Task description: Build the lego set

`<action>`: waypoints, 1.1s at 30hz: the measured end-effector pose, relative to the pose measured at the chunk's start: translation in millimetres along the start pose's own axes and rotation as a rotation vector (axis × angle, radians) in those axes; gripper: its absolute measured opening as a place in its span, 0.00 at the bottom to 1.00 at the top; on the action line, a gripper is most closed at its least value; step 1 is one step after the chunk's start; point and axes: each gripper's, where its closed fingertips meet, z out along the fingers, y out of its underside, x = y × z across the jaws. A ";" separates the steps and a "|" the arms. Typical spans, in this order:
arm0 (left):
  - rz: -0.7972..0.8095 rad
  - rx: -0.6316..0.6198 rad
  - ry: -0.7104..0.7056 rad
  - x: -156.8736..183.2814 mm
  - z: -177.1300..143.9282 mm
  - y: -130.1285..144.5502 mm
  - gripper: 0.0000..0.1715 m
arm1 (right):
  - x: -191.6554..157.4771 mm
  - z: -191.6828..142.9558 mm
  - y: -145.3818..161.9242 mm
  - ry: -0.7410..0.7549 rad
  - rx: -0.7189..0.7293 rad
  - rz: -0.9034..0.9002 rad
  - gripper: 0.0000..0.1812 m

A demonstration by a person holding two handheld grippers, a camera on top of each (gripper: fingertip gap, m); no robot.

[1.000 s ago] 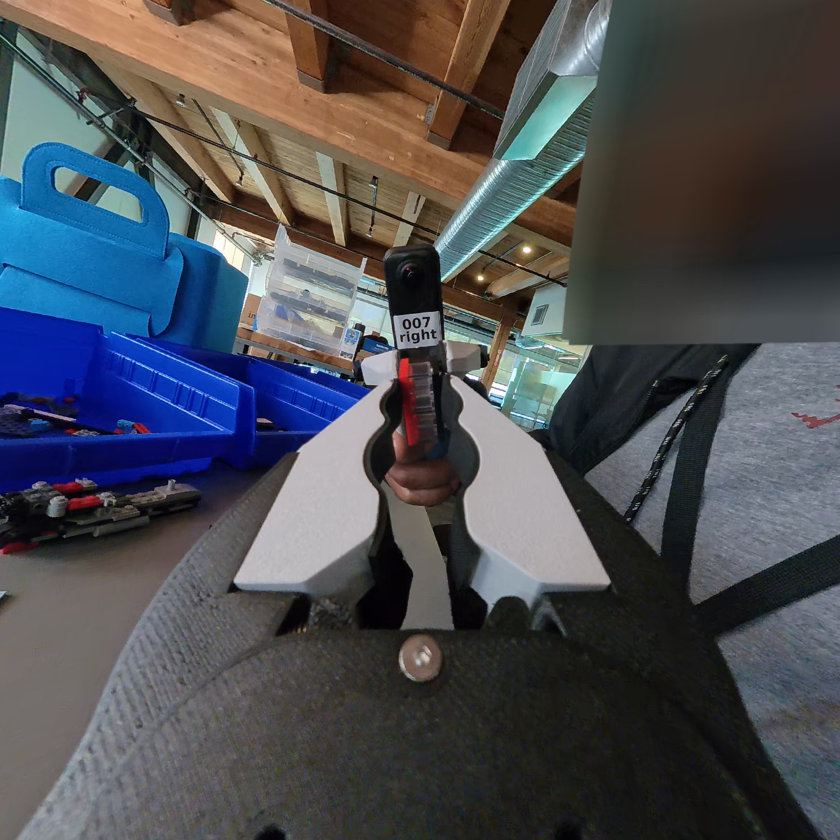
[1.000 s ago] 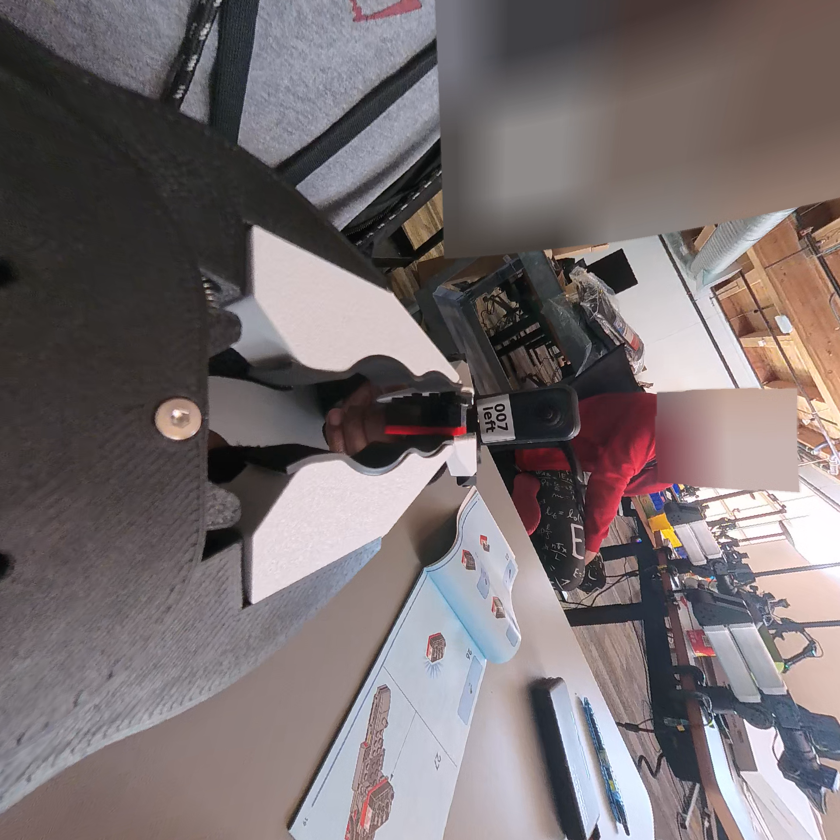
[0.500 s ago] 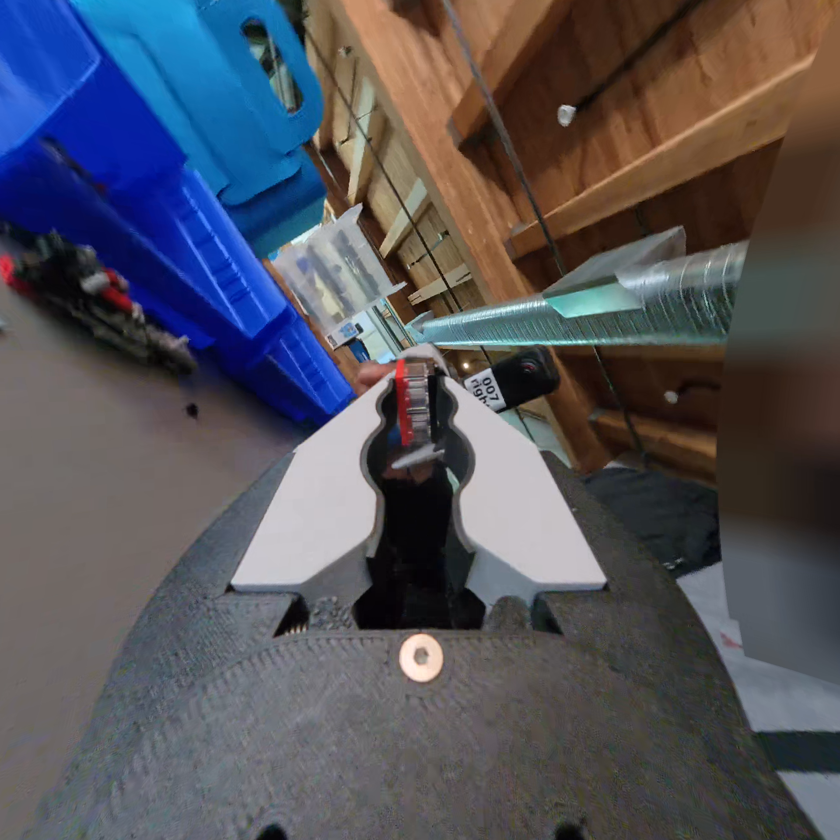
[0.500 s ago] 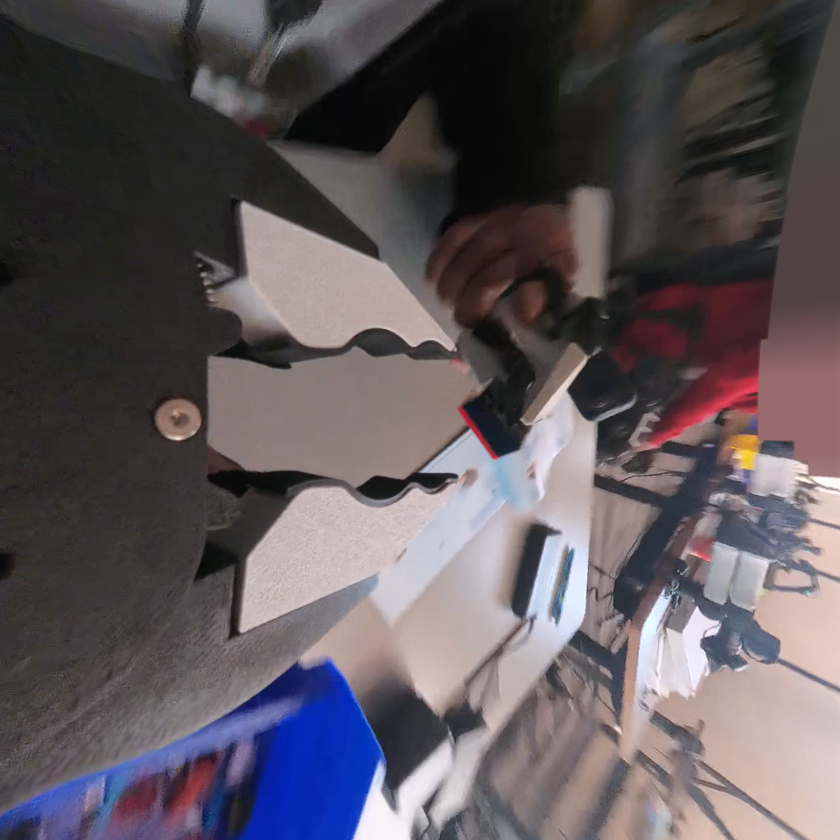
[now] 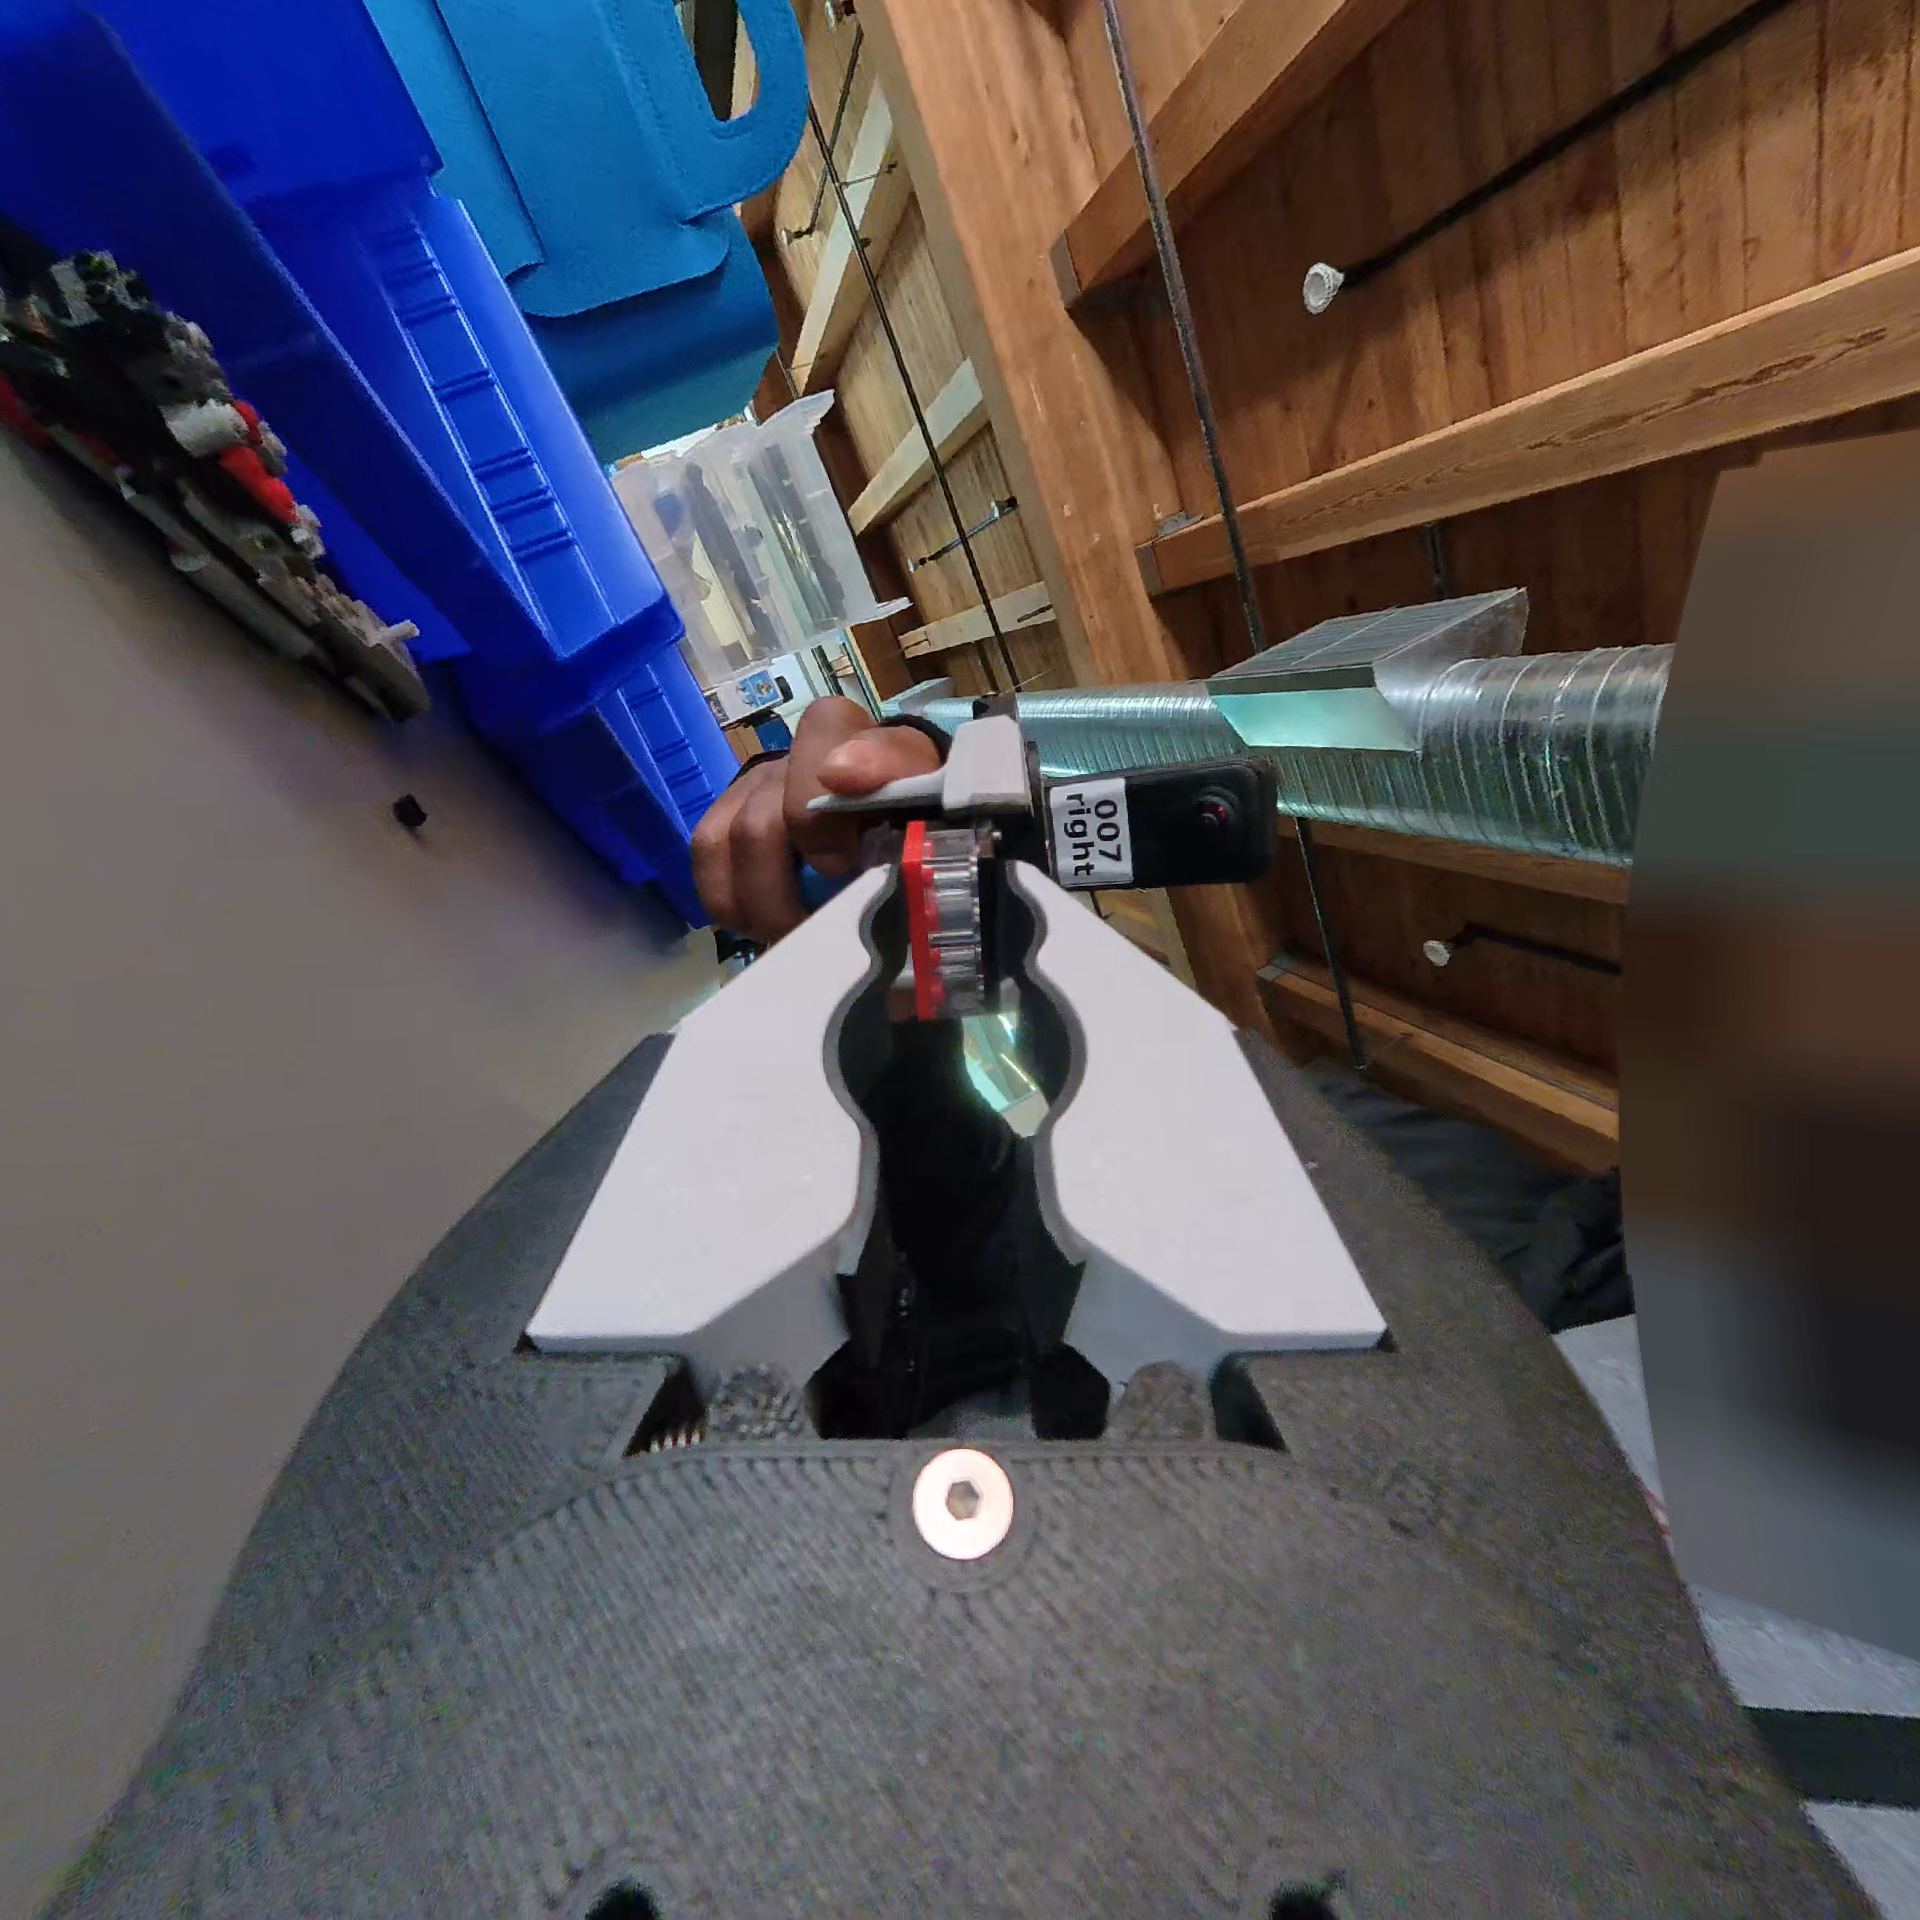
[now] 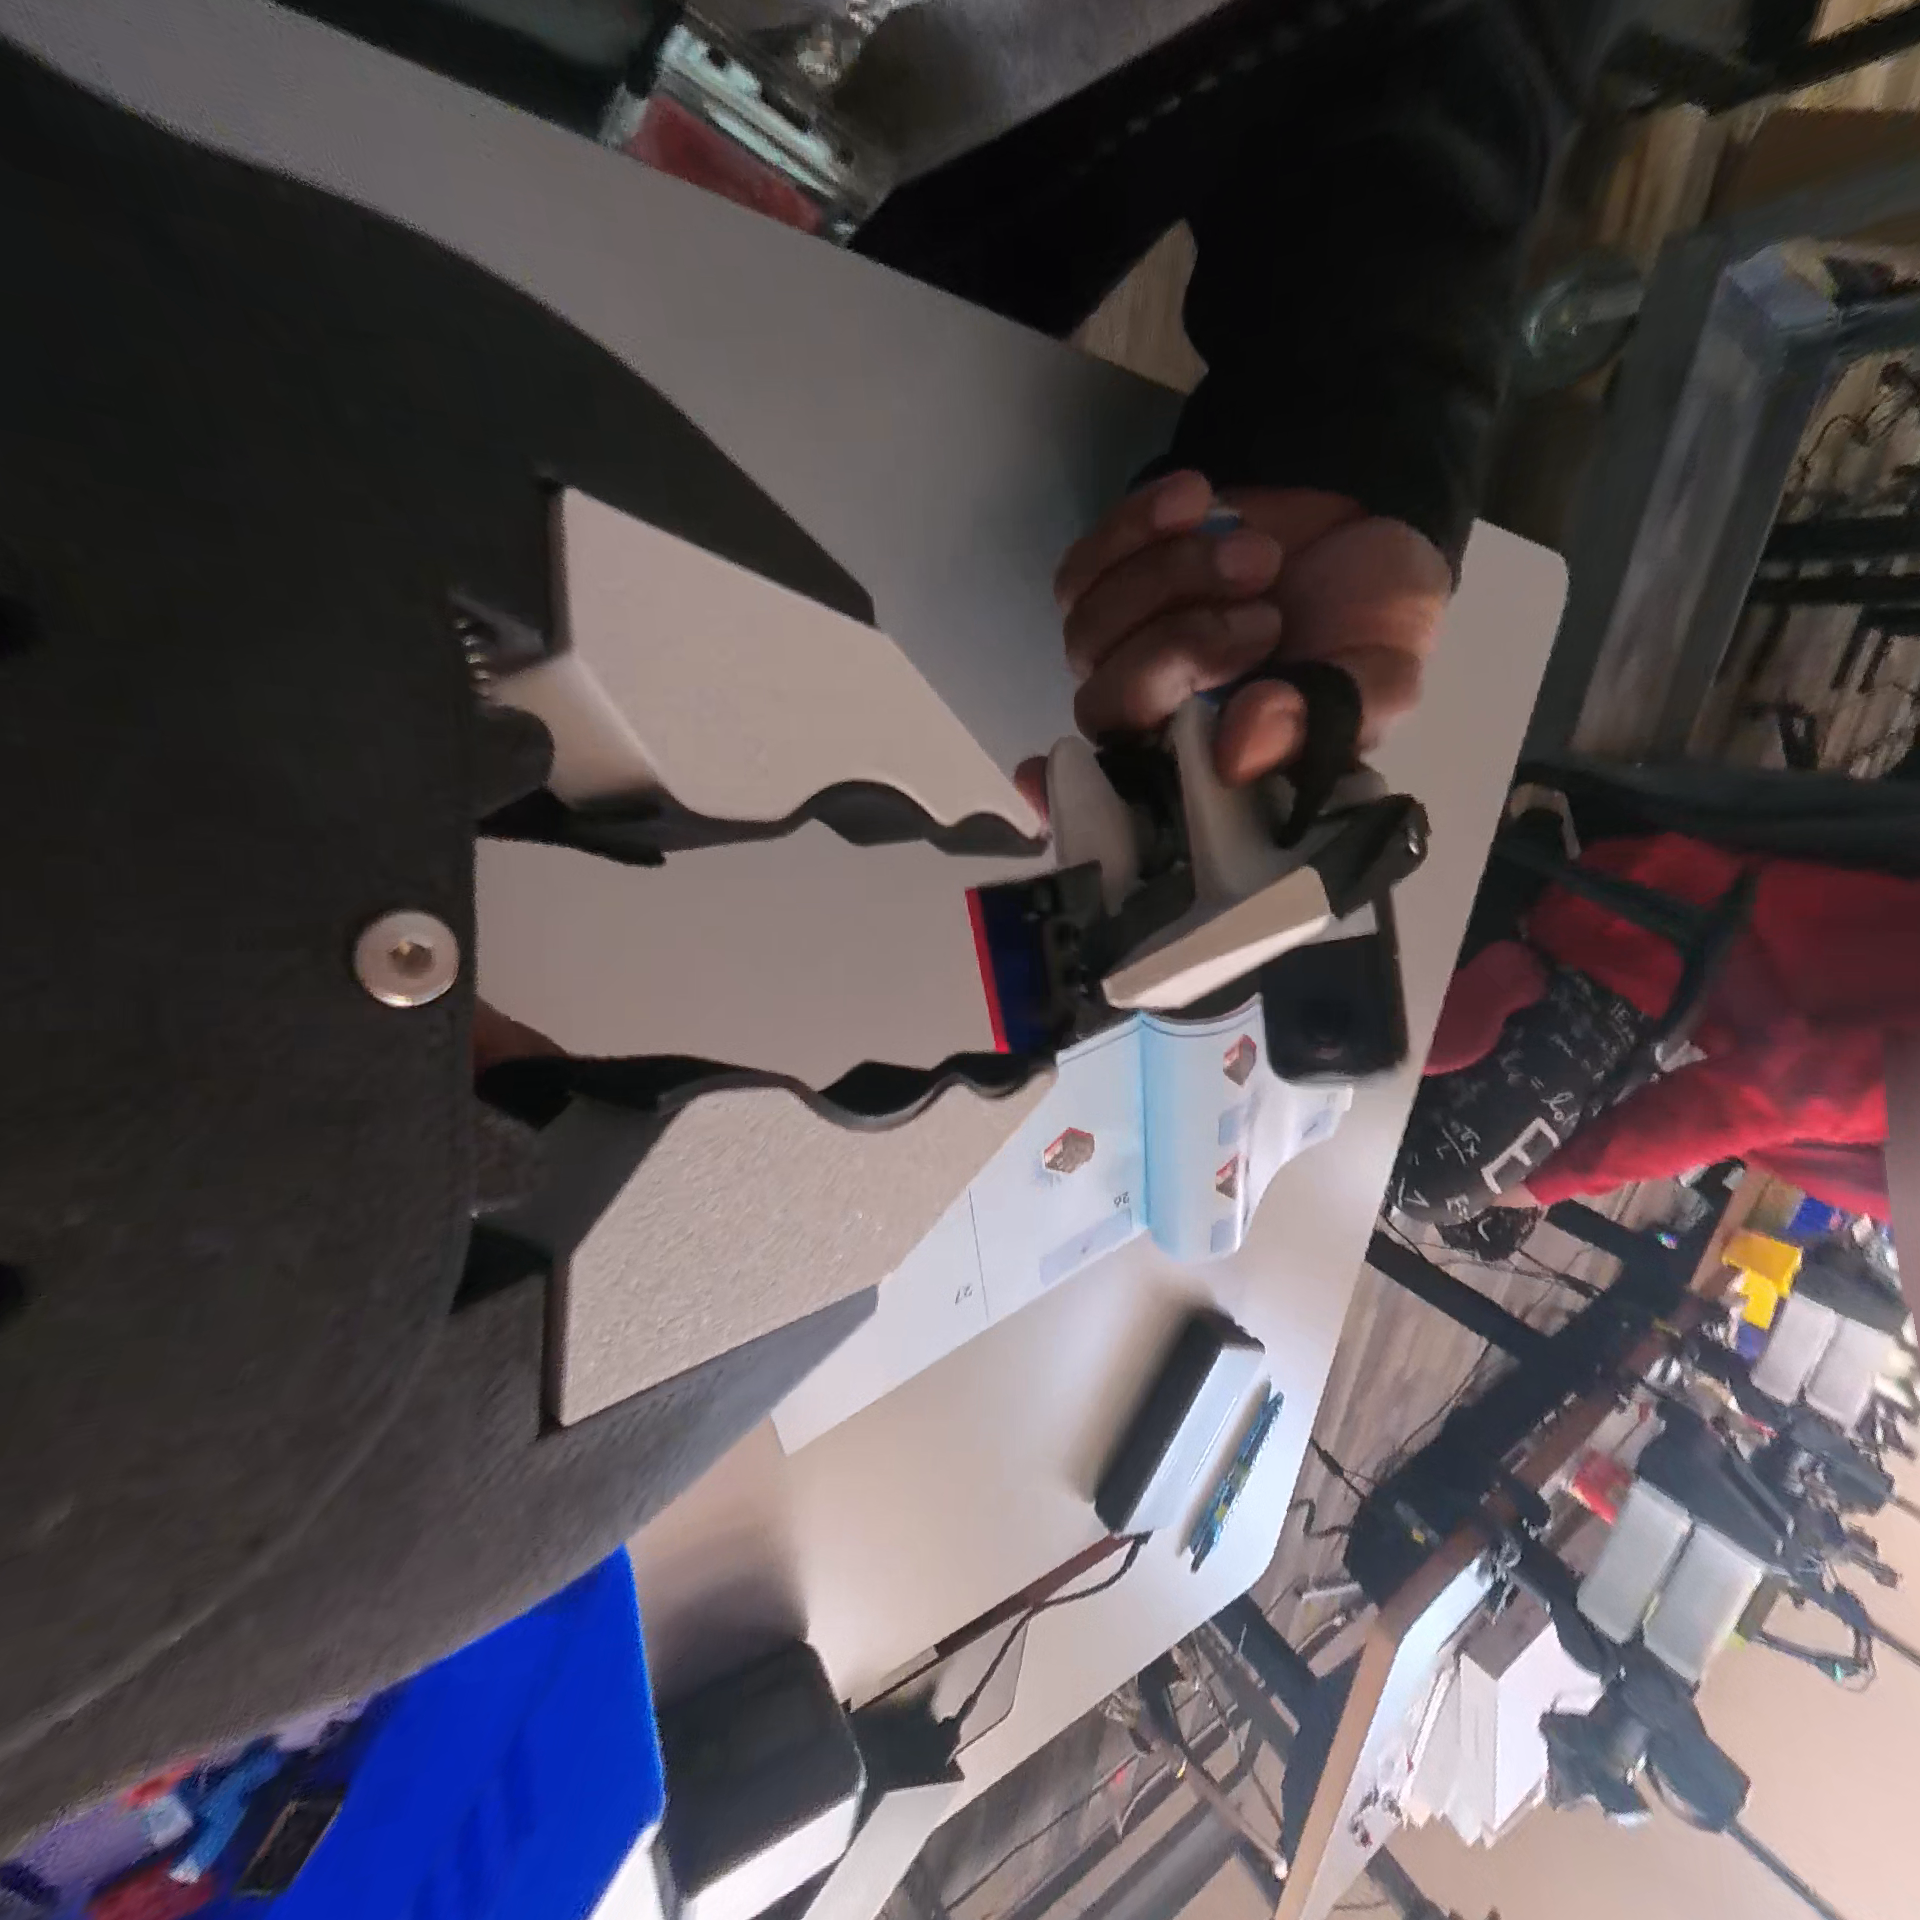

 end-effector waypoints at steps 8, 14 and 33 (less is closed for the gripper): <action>-0.050 0.029 0.020 -1.4 1.3 -3.4 0.13 | 8.2 -1.1 -1.9 0.056 0.118 0.167 0.20; -0.076 0.023 0.017 -3.9 2.6 -1.0 0.12 | 17.2 0.9 6.7 0.130 0.147 0.252 0.20; -0.042 0.072 -0.115 -21.0 -5.9 -10.0 0.11 | 31.3 -64.3 75.4 0.337 -0.153 0.438 0.20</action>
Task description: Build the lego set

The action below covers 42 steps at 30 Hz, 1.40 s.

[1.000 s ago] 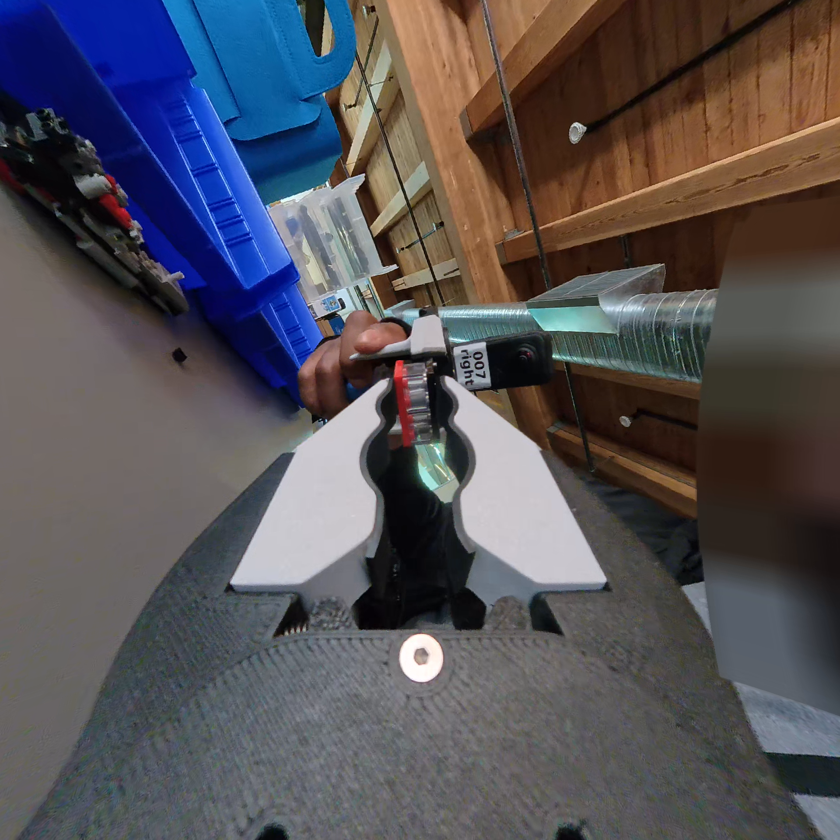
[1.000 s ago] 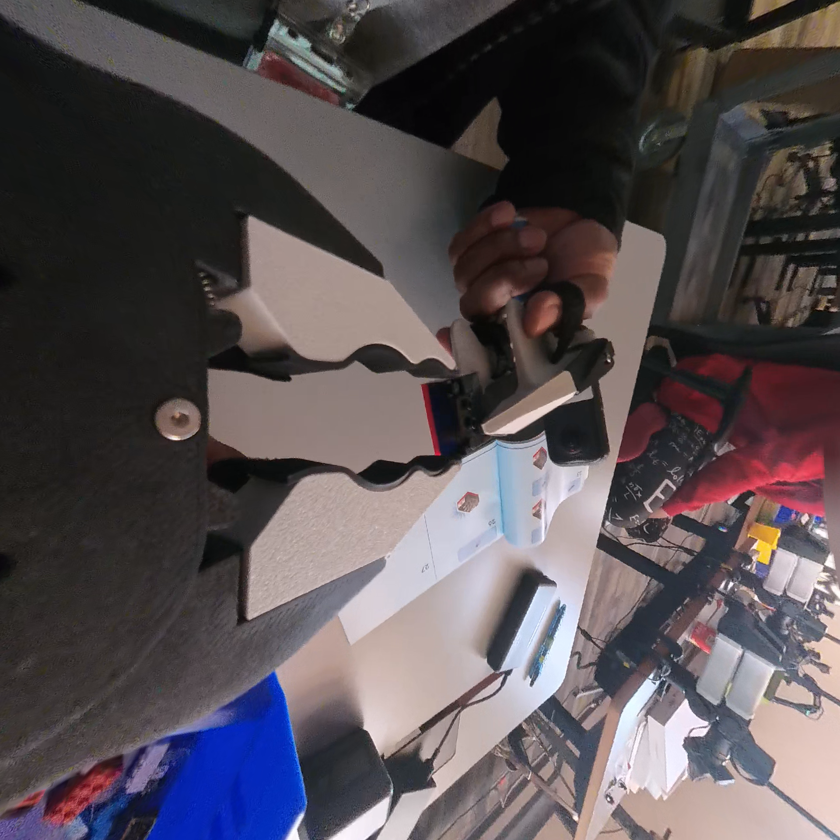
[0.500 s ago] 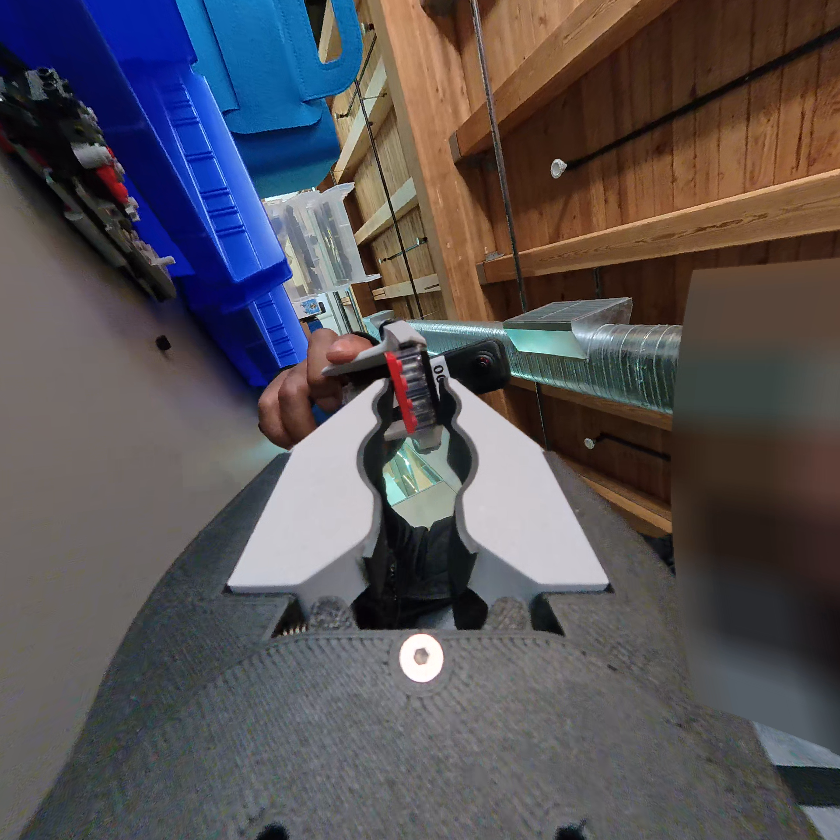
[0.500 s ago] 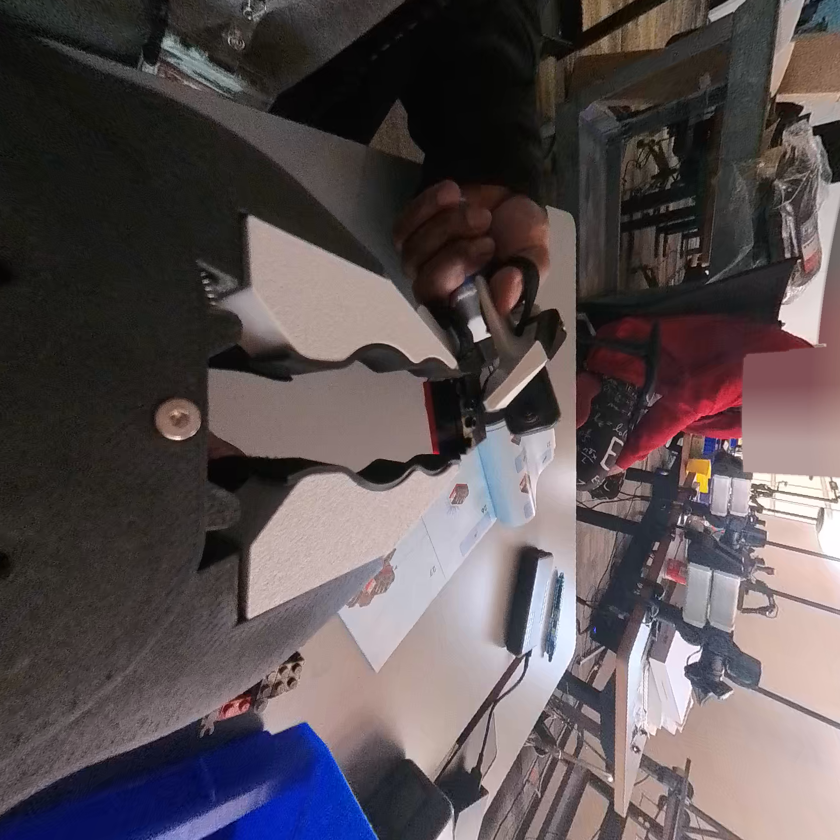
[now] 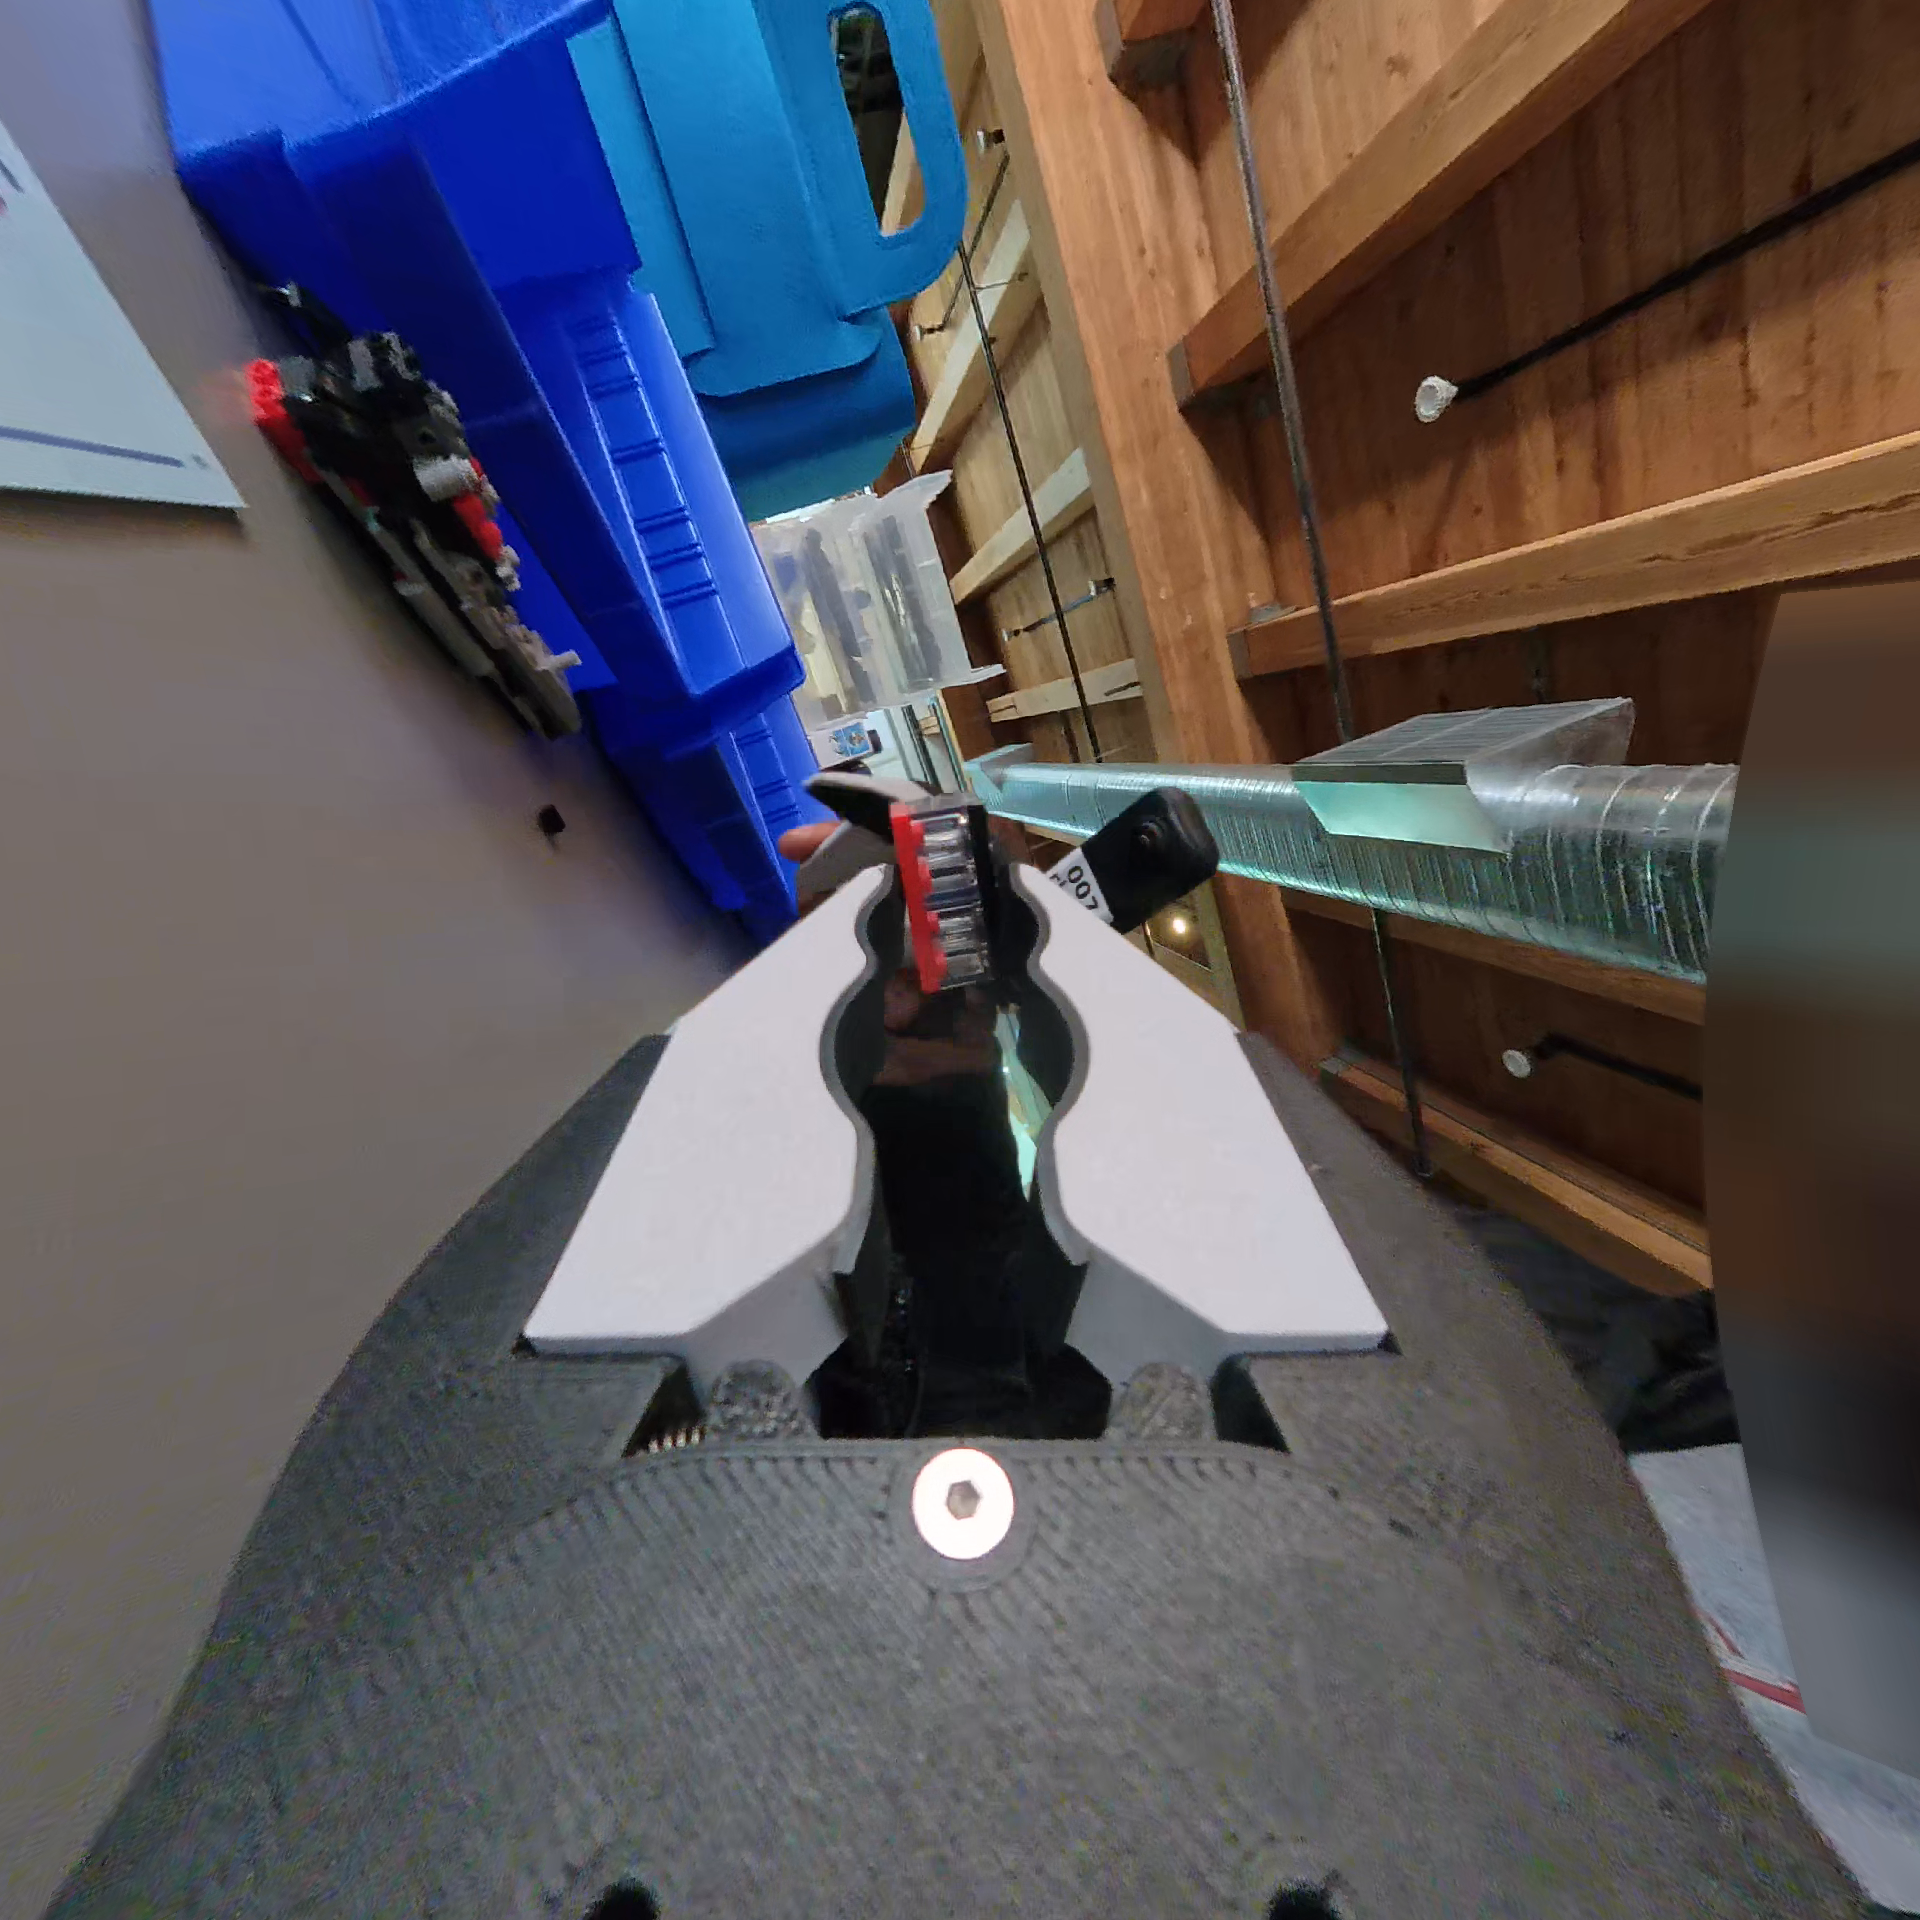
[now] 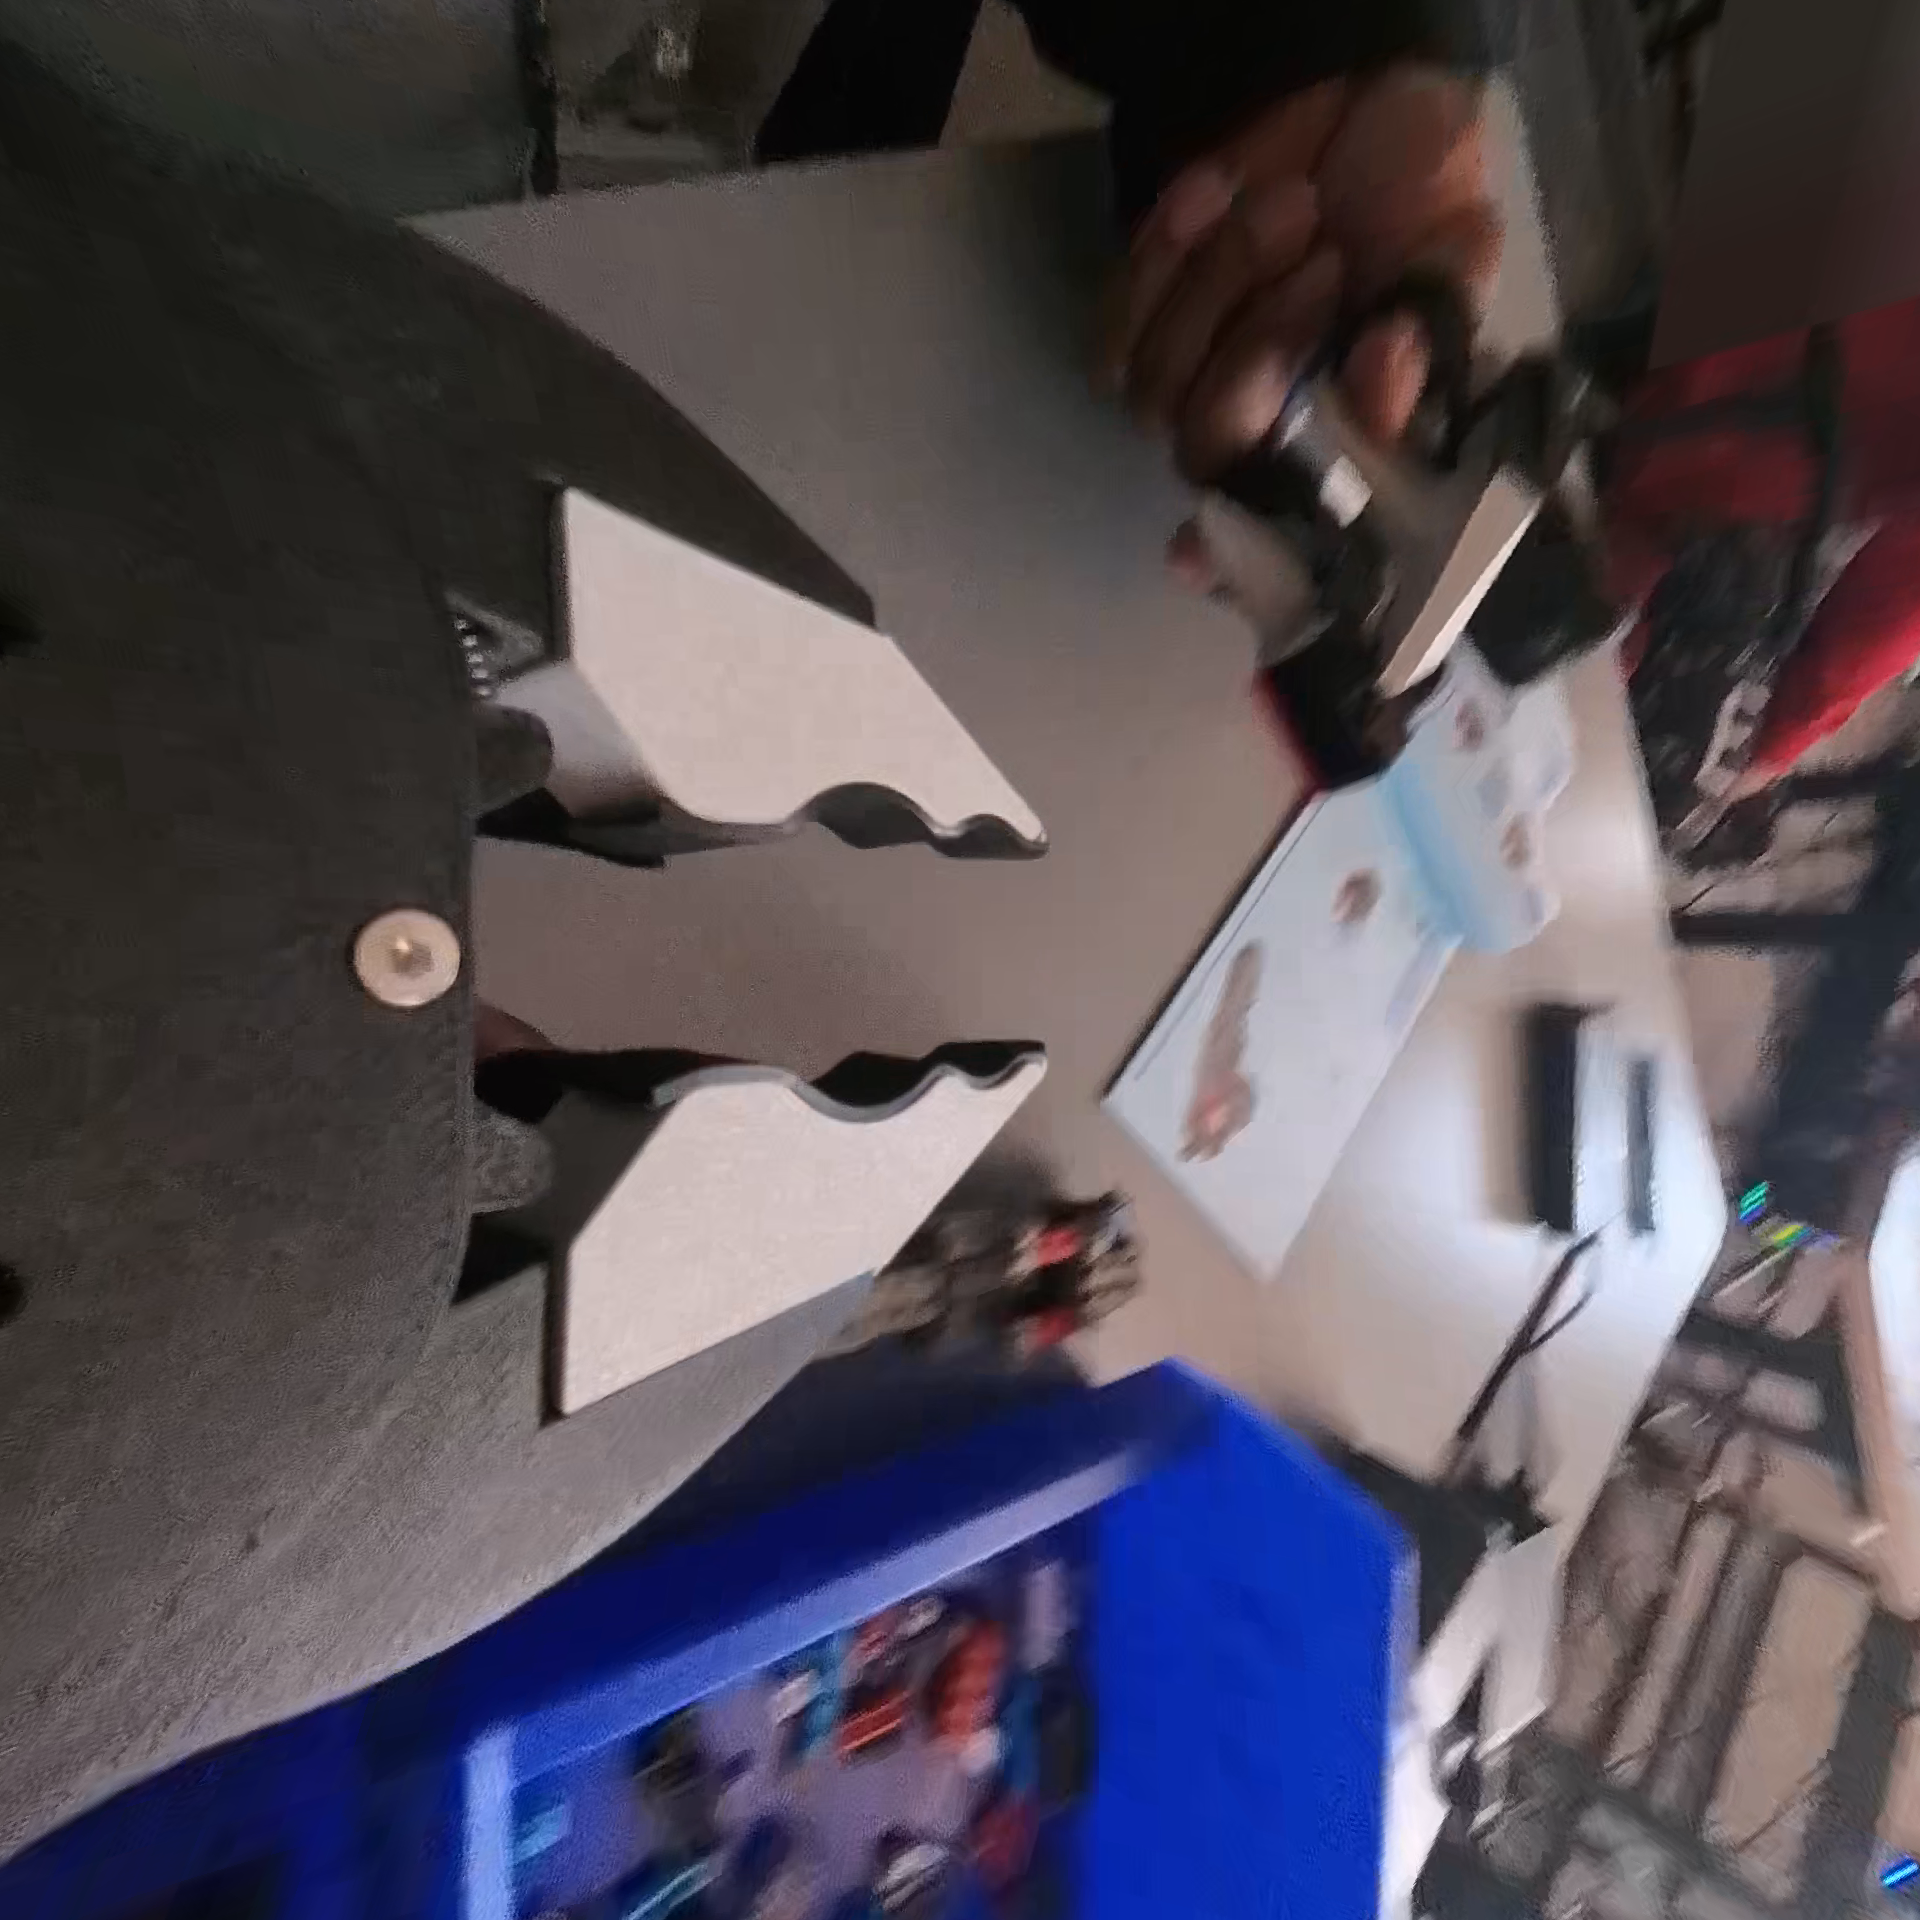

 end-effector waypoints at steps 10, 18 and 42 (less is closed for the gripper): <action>0.026 0.000 -0.037 -4.1 1.6 1.4 0.11 | 36.9 18.7 72.4 0.172 -0.316 0.165 0.16; 0.018 -0.003 -0.033 -5.0 2.0 1.0 0.10 | 41.7 27.1 79.8 0.212 -0.346 0.134 0.06; 0.011 0.078 -0.084 -12.3 -7.9 -13.4 0.10 | -8.9 48.0 45.3 -0.002 -0.204 0.096 0.12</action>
